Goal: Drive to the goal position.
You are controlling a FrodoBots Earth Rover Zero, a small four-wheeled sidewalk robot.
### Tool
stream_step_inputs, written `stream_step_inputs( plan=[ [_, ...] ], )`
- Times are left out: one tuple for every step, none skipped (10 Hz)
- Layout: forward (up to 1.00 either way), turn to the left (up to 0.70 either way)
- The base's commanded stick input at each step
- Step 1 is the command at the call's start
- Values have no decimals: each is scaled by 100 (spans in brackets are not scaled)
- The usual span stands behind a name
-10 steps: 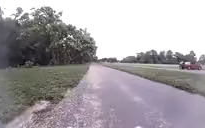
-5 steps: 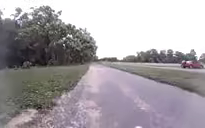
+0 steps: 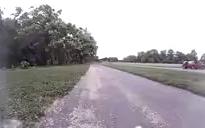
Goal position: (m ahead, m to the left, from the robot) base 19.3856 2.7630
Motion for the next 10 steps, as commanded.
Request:
stream_step_inputs(
  plan=[
    [70, -1],
    [70, -1],
    [70, -1],
    [70, -1],
    [70, -1],
    [70, 0],
    [70, 0],
    [70, 0],
    [70, 0],
    [70, 0]
  ],
)
